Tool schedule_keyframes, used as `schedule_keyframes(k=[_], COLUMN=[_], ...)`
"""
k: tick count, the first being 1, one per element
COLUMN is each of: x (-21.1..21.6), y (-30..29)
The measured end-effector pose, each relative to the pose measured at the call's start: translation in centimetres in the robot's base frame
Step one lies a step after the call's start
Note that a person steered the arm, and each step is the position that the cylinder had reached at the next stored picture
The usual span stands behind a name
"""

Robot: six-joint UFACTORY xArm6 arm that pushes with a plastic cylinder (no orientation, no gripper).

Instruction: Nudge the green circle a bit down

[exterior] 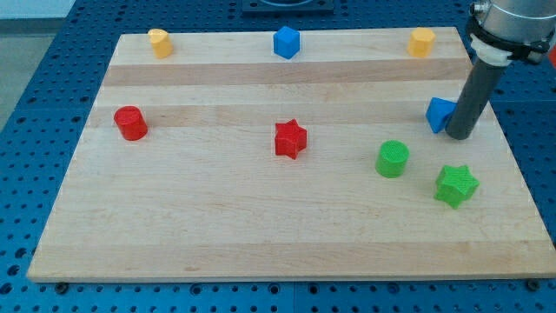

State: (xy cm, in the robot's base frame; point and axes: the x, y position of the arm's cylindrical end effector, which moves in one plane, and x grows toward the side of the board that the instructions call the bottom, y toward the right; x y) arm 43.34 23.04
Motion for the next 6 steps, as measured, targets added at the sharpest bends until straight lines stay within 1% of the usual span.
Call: schedule_keyframes(k=[1, 2, 3, 4, 6], x=[2.0, 2.4, 2.3, 1.7, -1.3], y=[-1.7, -4.2, -8.7, -13.4, -19.5])
